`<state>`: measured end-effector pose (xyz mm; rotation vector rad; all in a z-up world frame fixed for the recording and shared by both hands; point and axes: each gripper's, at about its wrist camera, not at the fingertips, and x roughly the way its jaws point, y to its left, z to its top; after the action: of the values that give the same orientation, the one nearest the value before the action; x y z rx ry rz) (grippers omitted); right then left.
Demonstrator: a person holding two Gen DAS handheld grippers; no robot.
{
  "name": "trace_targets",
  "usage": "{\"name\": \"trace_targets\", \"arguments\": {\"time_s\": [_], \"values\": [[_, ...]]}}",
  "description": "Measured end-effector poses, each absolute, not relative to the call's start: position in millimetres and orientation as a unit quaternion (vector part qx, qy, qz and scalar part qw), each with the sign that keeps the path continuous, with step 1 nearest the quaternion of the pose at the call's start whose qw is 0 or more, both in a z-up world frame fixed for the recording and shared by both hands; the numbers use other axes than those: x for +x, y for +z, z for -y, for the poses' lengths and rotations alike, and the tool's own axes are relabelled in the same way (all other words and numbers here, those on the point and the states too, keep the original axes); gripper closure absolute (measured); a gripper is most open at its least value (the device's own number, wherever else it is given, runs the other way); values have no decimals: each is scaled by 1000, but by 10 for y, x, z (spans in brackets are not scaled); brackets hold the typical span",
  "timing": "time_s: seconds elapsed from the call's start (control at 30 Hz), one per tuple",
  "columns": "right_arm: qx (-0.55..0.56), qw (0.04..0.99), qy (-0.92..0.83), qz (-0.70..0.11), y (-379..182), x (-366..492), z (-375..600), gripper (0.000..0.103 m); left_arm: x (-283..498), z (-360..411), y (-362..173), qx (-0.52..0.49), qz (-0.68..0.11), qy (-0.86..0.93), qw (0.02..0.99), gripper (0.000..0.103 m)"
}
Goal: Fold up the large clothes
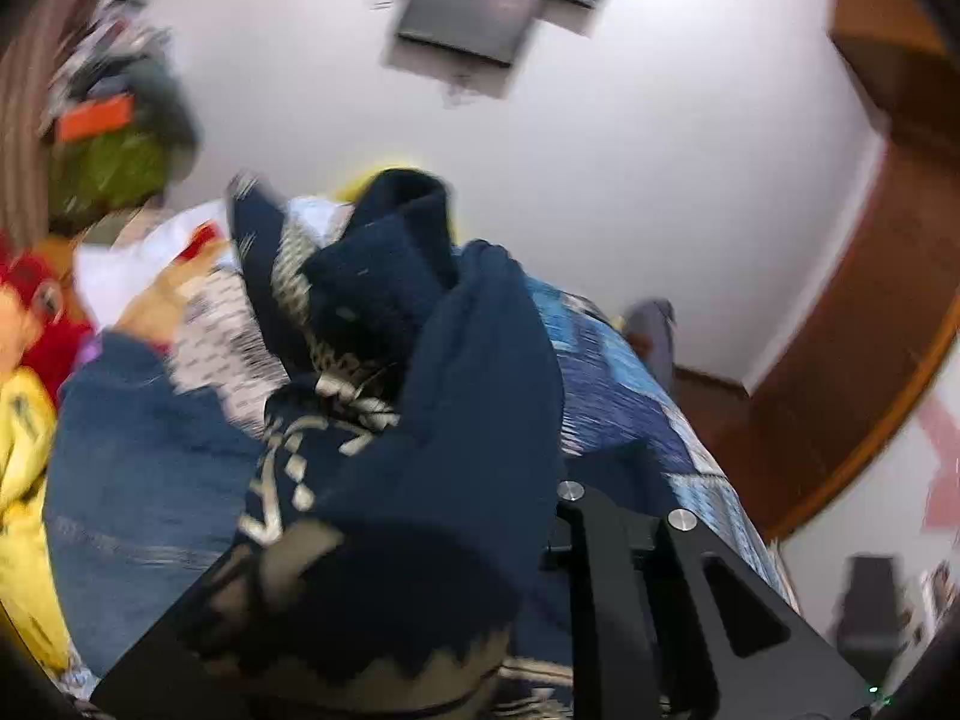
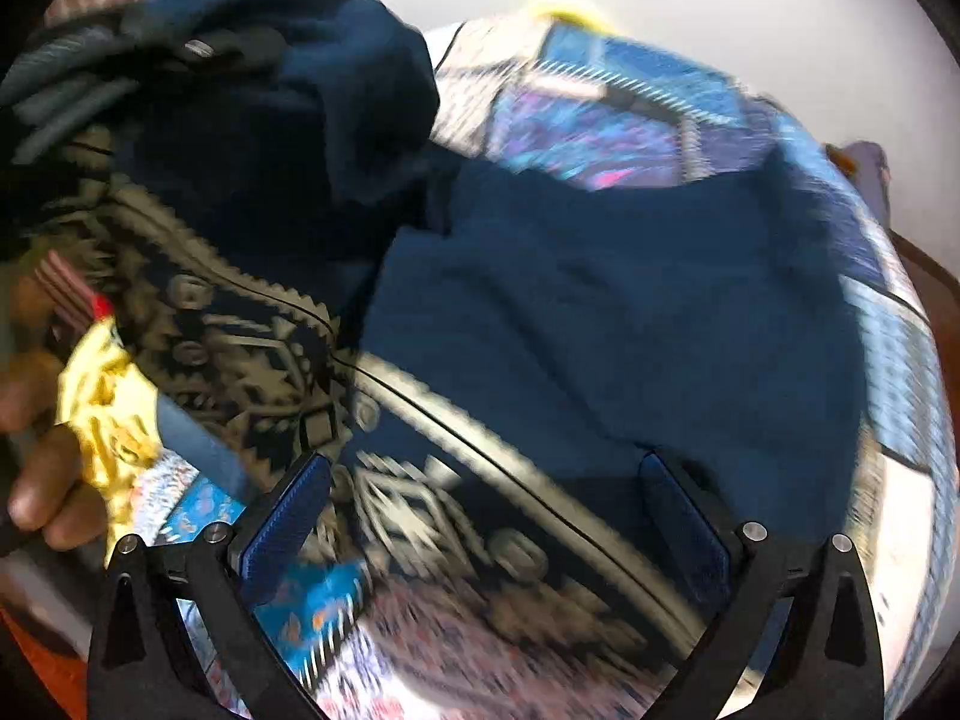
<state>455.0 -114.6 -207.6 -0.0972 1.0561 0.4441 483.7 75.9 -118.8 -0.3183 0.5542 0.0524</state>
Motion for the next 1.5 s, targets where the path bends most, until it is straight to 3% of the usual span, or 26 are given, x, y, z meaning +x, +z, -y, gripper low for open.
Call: {"name": "trace_targets", "arguments": {"time_s": [0.17, 0.4, 0.5, 0.57, 0.63, 1.0, 1.2, 1.5], "values": [[-25, 880, 131, -456, -1687, 4242, 2050, 0, 4906, 35, -1279, -86, -299, -39, 950, 87], [29, 893, 50, -447, -1459, 3908, 3046, 0, 4927, 896, -1867, 43, -400, -110, 909, 83], [48, 893, 44, -444, -1400, 3788, 3294, 0, 4795, 1041, -1998, 77, -422, -126, 894, 65], [52, 894, 44, -442, -1357, 3718, 3378, 0, 4674, 1072, -2002, 74, -437, -164, 882, 23], [50, 896, 43, -440, -1326, 3689, 3429, 0, 4552, 1137, -2011, 71, -456, -203, 864, 13], [33, 902, 103, -417, -1106, 3672, 3065, 0, 3800, 639, -1599, 91, -400, -189, 892, 12], [27, 896, 158, -413, -1135, 3959, 2493, 0, 4002, -25, -1359, 58, -369, -109, 921, 4], [6, 849, 168, -501, -1960, 4511, 1933, 0, 4487, -419, -1974, 16, -436, -79, 896, 4]]}}
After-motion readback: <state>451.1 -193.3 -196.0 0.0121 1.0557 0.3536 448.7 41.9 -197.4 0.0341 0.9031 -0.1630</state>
